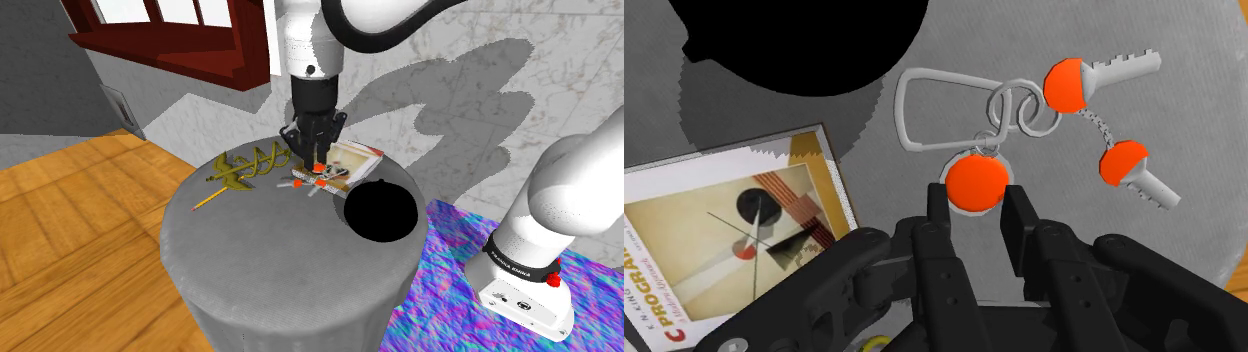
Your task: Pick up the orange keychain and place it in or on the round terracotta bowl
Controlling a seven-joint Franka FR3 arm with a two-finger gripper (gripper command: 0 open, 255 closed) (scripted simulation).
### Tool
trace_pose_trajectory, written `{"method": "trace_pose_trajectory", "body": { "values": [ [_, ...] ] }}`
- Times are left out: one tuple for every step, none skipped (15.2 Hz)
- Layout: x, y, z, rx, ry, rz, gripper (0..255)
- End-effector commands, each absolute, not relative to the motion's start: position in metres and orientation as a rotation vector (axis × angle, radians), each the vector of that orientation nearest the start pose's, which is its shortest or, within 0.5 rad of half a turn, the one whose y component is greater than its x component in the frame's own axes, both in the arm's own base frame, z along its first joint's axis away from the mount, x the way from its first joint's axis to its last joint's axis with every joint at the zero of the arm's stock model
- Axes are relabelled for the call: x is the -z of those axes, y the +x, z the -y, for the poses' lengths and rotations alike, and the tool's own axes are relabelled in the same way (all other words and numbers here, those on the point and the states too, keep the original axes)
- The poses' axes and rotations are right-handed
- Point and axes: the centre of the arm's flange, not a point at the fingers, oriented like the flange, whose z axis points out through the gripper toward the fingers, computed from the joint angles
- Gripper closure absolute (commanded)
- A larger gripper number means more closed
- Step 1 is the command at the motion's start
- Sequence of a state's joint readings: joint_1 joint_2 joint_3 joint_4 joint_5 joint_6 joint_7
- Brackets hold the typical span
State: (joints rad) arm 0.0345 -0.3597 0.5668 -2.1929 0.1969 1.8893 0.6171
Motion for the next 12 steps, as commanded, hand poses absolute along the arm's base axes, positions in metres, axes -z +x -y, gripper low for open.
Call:
{"method": "trace_pose_trajectory", "body": {
  "values": [
    [-0.509, 0.349, -0.271, 0.015, -3.133, -0.165, 255],
    [-0.509, 0.342, -0.260, 0.015, -3.133, -0.165, 255],
    [-0.510, 0.334, -0.249, 0.015, -3.133, -0.165, 255],
    [-0.511, 0.327, -0.238, 0.015, -3.133, -0.165, 255],
    [-0.511, 0.320, -0.227, 0.015, -3.133, -0.165, 255],
    [-0.512, 0.313, -0.216, 0.015, -3.133, -0.165, 255],
    [-0.512, 0.305, -0.205, 0.015, -3.133, -0.165, 255],
    [-0.513, 0.298, -0.194, 0.015, -3.133, -0.166, 255],
    [-0.514, 0.291, -0.183, 0.015, -3.133, -0.165, 255],
    [-0.514, 0.287, -0.176, 0.015, -3.133, -0.165, 255],
    [-0.509, 0.287, -0.176, 0.015, -3.133, -0.165, 255],
    [-0.503, 0.287, -0.176, 0.015, -3.133, -0.166, 255]
  ]
}}
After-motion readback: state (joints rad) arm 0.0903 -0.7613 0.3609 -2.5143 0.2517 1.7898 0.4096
